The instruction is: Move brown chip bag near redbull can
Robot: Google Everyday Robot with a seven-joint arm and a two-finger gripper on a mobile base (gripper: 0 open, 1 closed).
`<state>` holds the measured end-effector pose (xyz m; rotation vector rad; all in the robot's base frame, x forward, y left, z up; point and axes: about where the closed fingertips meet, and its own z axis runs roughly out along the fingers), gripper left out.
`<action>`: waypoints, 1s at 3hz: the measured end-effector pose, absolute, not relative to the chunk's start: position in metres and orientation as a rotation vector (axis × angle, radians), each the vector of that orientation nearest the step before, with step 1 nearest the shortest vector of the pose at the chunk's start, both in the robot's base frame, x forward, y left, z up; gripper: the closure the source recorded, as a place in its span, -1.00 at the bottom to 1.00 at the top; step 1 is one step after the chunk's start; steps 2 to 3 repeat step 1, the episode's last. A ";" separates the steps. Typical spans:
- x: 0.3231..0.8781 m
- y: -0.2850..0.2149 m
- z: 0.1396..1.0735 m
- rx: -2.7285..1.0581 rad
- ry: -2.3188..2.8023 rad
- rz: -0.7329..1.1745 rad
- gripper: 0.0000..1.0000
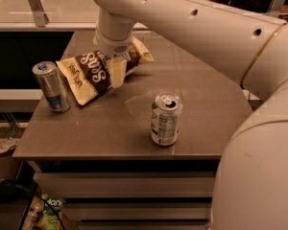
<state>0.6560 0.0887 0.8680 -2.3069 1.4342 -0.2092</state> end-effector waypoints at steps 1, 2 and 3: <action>0.656 0.089 0.868 -2.307 1.434 -0.209 -1.00; 0.656 0.089 0.868 -2.307 1.434 -0.209 -1.00; 0.656 0.089 0.868 -2.307 1.434 -0.209 -1.00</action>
Offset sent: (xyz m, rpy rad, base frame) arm 0.0000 0.0000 0.0000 0.0000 0.0000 0.0000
